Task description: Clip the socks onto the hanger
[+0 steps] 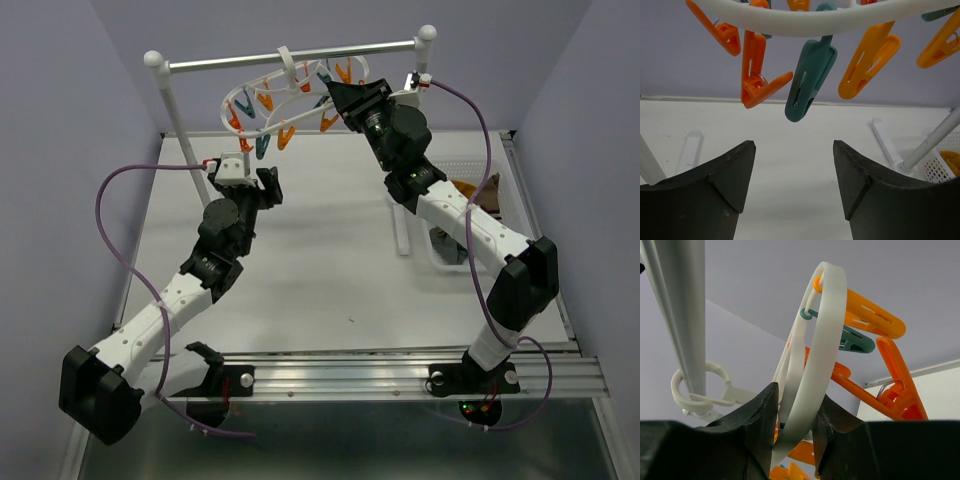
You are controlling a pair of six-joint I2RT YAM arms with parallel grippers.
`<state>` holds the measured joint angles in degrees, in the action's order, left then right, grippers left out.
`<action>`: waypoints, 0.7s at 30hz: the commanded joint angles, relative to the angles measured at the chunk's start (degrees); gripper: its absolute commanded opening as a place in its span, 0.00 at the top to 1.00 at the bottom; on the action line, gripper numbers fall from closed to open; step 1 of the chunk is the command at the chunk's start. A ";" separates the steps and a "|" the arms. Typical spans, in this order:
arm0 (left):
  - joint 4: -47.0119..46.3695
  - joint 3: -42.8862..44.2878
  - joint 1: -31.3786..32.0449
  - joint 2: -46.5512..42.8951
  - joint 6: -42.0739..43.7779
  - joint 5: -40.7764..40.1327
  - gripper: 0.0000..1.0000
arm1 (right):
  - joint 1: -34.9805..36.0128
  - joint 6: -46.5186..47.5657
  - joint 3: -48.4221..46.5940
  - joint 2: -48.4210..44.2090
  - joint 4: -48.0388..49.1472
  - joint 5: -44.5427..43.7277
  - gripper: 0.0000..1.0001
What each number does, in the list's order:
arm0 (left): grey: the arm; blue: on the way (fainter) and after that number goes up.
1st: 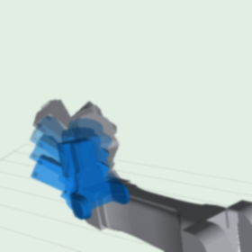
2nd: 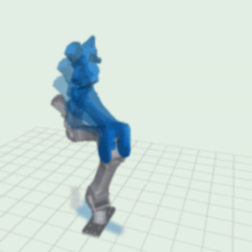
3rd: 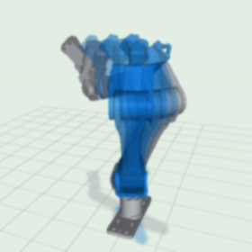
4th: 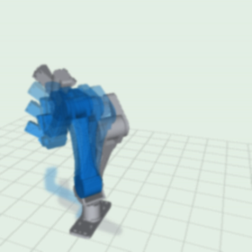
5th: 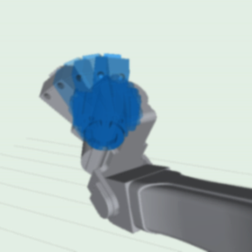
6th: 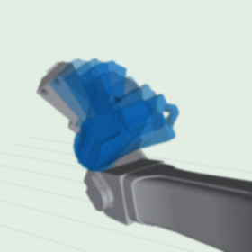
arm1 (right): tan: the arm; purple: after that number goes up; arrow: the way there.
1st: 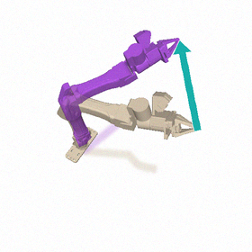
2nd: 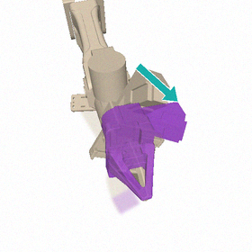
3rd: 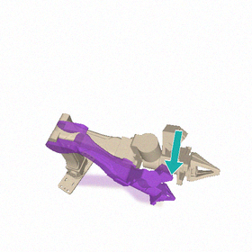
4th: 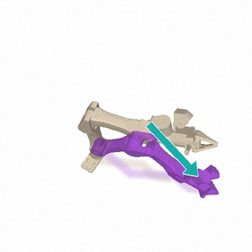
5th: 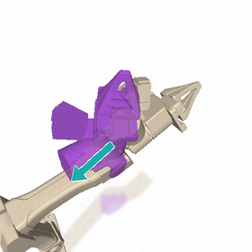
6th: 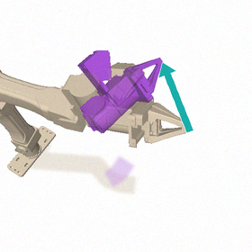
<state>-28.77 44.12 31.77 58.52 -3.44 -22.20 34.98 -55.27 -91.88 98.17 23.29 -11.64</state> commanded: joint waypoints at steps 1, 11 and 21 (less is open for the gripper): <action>-5.68 0.88 1.36 -0.61 0.37 -3.20 0.25 | 0.97 1.30 0.56 -2.02 1.76 0.39 0.64; -8.23 3.25 1.63 3.96 2.12 -4.88 0.26 | 0.97 1.21 1.00 -2.28 1.85 0.74 0.65; -10.42 4.84 1.81 5.81 2.12 -7.86 0.32 | 0.97 2.00 1.35 -2.81 1.94 0.48 0.65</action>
<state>-33.34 45.63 33.34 65.12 -2.42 -26.74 34.98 -55.27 -91.37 98.10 23.97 -11.66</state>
